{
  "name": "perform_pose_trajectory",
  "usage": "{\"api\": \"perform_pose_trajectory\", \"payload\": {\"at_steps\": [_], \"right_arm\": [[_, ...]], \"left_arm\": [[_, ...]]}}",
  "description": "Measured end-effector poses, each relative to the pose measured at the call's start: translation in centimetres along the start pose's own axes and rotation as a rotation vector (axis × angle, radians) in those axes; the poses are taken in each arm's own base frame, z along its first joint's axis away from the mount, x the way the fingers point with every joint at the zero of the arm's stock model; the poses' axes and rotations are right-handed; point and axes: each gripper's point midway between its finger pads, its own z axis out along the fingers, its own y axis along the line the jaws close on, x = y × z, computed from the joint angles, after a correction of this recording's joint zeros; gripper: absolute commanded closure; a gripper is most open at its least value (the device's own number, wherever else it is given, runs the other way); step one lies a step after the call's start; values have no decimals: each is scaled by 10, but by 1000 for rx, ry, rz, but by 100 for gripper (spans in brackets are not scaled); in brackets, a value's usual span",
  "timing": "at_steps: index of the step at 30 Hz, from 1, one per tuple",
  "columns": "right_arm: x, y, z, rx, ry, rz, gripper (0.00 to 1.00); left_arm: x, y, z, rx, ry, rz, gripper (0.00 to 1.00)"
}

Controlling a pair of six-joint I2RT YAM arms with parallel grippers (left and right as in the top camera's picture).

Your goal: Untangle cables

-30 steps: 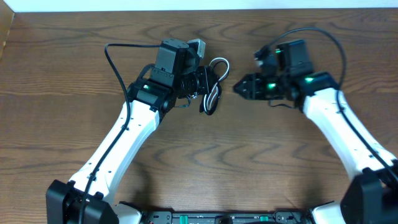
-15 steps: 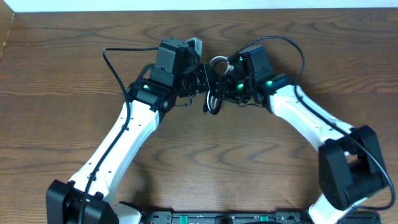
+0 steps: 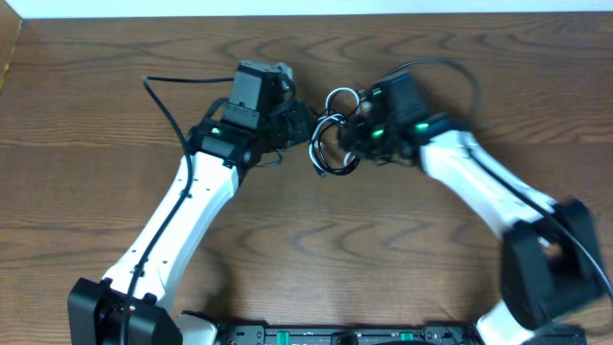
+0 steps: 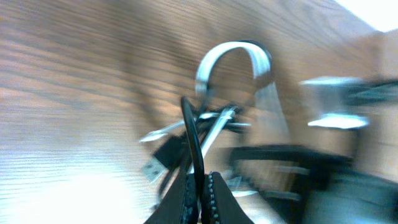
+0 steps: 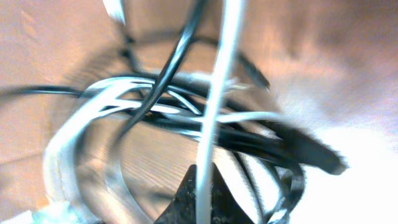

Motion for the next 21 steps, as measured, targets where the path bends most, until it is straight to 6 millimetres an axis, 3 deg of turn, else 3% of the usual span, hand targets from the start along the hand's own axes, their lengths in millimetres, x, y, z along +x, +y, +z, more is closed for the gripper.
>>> {"api": "perform_pose_trajectory", "payload": {"at_steps": [6, 9, 12, 17, 21], "right_arm": [[-31, 6, -113, -72, -175, 16, 99], [-36, -9, -146, -56, -222, 63, 99], [-36, -35, -157, -2, -225, 132, 99], [-29, -95, -167, 198, -218, 255, 99], [-29, -113, -169, 253, -211, 239, 99]], "left_arm": [[-5, 45, -8, -145, 3, 34, 93], [-5, 55, -11, -181, 9, 74, 93], [-4, 60, -12, -198, 16, 106, 93], [-2, 62, -13, -208, 30, 148, 93], [-2, 62, -13, -208, 33, 168, 93]]}}
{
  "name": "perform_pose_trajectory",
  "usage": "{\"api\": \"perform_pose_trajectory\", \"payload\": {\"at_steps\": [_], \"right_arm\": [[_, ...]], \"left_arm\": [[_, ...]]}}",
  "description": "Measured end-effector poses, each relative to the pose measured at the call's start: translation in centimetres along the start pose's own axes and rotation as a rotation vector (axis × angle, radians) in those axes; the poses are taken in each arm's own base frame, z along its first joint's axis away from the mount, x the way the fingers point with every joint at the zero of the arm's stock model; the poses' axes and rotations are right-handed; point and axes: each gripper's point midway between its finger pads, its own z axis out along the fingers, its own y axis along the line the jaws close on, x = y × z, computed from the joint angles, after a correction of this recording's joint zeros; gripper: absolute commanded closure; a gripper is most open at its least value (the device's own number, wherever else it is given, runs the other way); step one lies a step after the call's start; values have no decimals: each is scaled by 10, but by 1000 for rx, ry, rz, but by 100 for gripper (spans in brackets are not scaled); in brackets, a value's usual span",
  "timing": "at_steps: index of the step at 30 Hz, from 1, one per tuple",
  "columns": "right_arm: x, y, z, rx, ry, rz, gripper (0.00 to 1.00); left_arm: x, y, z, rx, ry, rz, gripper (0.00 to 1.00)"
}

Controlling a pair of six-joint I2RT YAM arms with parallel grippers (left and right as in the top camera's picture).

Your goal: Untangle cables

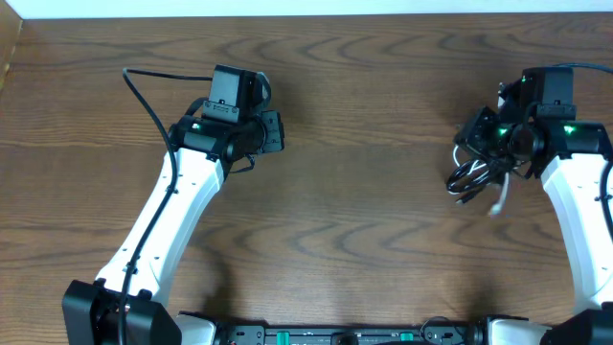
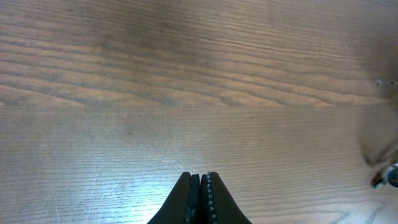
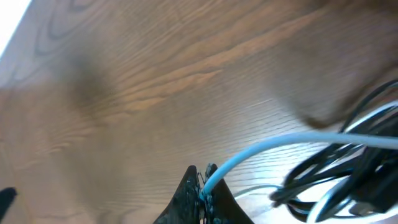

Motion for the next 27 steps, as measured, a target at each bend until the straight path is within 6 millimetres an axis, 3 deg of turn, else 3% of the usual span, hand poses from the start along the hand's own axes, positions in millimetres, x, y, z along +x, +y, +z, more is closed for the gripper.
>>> {"api": "perform_pose_trajectory", "payload": {"at_steps": [3, 4, 6, 9, 11, 14, 17, 20, 23, 24, 27], "right_arm": [[5, 6, 4, -7, 15, -61, 99], [9, 10, 5, -13, 23, -84, 94], [15, 19, 8, -22, 35, -130, 75], [30, 36, 16, -36, 61, -199, 34], [37, 47, 23, -49, 76, -237, 18], [48, 57, 38, -55, 107, -287, 4], [59, 58, 53, -40, 154, -310, 1], [57, 50, 58, -6, 154, -302, 1], [43, 33, 55, 45, 124, -264, 4], [35, 22, 52, 72, 108, -237, 4], [17, -3, 45, 116, 81, -164, 5]], "left_arm": [[1, -2, 0, 12, 4, 4, 92], [1, -3, 0, 15, 5, 5, 92], [1, -3, 0, 18, 7, 5, 92], [1, -4, 0, 21, 8, 5, 92], [1, -4, 0, 25, 9, 5, 92], [2, -4, 0, 26, 9, 5, 92], [2, -6, 0, 32, 12, 5, 92], [2, -11, 0, 62, 15, 6, 92], [1, -23, 0, 109, 10, 22, 83], [0, -30, 0, 133, 5, 35, 76], [-2, -53, 8, 192, -9, 70, 69]]}}
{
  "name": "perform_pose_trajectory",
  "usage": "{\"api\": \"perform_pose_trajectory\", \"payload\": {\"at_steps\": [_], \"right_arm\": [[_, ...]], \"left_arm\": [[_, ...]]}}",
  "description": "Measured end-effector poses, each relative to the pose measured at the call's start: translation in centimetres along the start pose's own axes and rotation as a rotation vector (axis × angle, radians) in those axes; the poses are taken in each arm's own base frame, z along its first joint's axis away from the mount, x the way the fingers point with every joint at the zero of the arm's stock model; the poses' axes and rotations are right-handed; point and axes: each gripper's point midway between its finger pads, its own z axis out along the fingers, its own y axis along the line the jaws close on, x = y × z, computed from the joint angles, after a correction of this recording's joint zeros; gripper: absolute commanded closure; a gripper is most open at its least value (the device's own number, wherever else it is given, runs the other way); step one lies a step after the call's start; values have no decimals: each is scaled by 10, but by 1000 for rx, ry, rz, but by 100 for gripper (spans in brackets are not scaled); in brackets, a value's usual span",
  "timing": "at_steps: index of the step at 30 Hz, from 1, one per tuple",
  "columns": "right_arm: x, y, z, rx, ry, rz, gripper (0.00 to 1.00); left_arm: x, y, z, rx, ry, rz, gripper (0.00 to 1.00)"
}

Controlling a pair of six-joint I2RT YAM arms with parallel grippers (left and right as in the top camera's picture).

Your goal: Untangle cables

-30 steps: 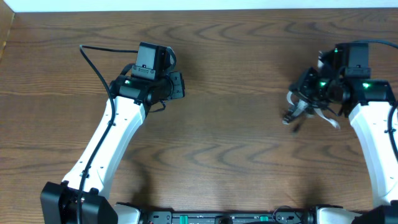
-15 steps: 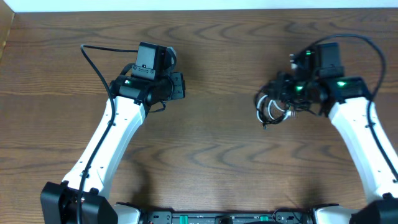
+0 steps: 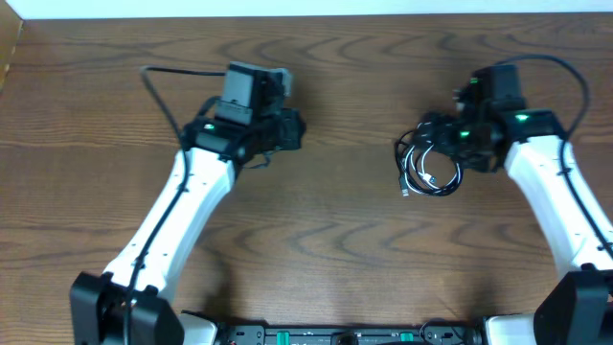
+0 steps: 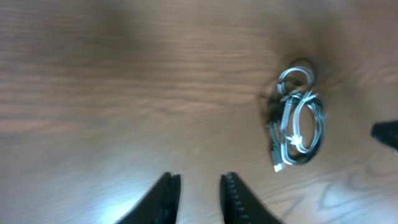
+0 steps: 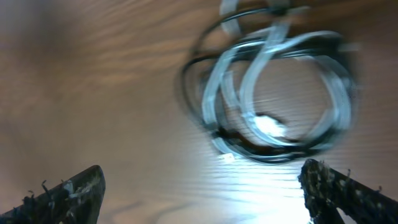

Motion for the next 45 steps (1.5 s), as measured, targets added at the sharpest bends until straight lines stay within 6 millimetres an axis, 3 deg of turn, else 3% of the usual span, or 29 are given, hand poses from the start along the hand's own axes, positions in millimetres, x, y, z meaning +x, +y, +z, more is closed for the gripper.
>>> {"api": "perform_pose_trajectory", "payload": {"at_steps": [5, 10, 14, 19, 22, 29, 39, 45], "right_arm": [[-13, -41, -9, 61, -22, 107, 6], [-12, -45, -10, 71, -15, 108, 6], [-11, -46, -10, 74, -14, 105, 6], [-10, -47, -10, 81, -9, 91, 6], [-7, -47, -10, 85, 1, 88, 6], [-6, -48, -10, 90, 7, 84, 6], [-5, -49, -10, 91, 8, 81, 6], [-5, -49, -10, 92, 9, 69, 6]], "left_arm": [[-3, -39, 39, 96, -17, 41, 68], [1, -71, 89, 175, -27, 18, 68], [17, -91, 128, 221, -6, -20, 68], [45, -103, 159, 224, 48, -46, 68], [52, -104, 165, 205, 54, -52, 68], [44, -102, 167, 158, -6, -54, 68], [41, -117, 169, 177, -55, -27, 68], [42, -114, 185, 185, -74, 0, 68]]}}
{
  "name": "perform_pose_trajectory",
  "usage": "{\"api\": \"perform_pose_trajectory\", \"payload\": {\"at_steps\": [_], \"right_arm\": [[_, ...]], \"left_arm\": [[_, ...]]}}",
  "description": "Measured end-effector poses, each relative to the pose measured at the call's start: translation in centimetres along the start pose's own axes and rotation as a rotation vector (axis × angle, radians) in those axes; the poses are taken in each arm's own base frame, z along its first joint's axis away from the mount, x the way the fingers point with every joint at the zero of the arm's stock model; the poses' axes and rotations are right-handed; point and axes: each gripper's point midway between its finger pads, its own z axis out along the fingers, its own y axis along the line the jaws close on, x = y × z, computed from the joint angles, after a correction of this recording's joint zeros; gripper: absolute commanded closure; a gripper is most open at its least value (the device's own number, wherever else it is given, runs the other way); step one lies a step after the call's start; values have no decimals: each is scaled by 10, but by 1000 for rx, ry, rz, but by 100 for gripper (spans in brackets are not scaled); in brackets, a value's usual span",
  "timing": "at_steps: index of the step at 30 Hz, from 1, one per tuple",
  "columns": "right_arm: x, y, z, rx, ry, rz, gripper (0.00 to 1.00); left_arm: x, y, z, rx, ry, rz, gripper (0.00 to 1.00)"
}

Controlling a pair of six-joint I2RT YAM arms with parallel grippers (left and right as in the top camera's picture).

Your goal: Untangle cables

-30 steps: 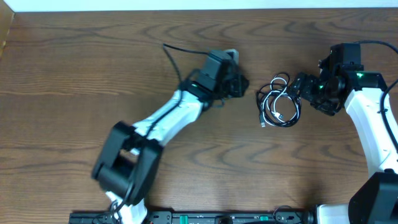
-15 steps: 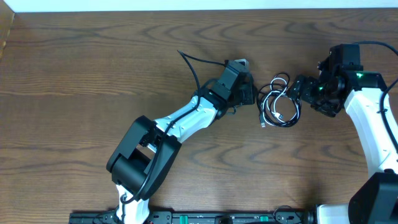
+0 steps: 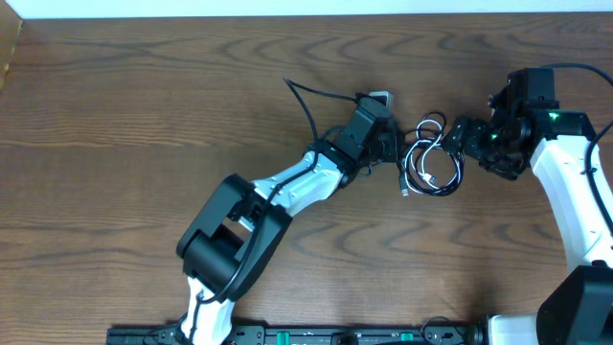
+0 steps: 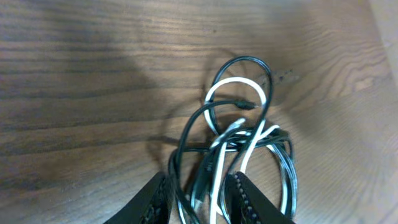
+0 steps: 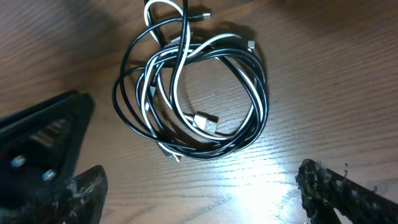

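A coiled bundle of black and white cables (image 3: 433, 165) lies flat on the wooden table, right of centre. In the left wrist view the bundle (image 4: 239, 143) runs between the fingers of my left gripper (image 4: 200, 200), which stands open astride black and white strands at the coil's left edge (image 3: 398, 151). My right gripper (image 3: 463, 134) hovers at the bundle's right side. Its fingers are spread wide open (image 5: 208, 193) with the bundle (image 5: 193, 93) ahead of them and nothing between them. A USB plug (image 5: 205, 120) lies inside the coil.
My left arm (image 3: 287, 192) reaches diagonally across the middle of the table (image 3: 144, 96). The left gripper's body (image 5: 37, 134) shows at the left of the right wrist view. A white wall edge runs along the table's back.
My left gripper has moved from the table's left half to the bundle's left edge, still open, now astride its strands. The right gripper sits slightly further right. The bundle lies where it was.
Both grippers were shut on strands of the bundle at the table's back centre. Then the left was shut and empty at the left while the right held the bundle far right. Later the bundle lay on the table with both grippers open; now the left straddles it.
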Motion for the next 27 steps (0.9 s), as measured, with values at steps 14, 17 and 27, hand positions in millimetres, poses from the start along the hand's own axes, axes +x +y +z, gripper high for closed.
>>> {"api": "perform_pose_trajectory", "payload": {"at_steps": [14, 17, 27], "right_arm": [[1, -1, 0, 6, 5, -13, 4], [1, -2, 0, 8, 5, -14, 4], [1, -1, 0, 7, 1, -14, 3]], "left_arm": [[8, 2, 16, 8, -10, 66, 69], [14, 3, 21, -13, -11, 77, 69], [29, 25, 38, -78, 1, 75, 74]]}}
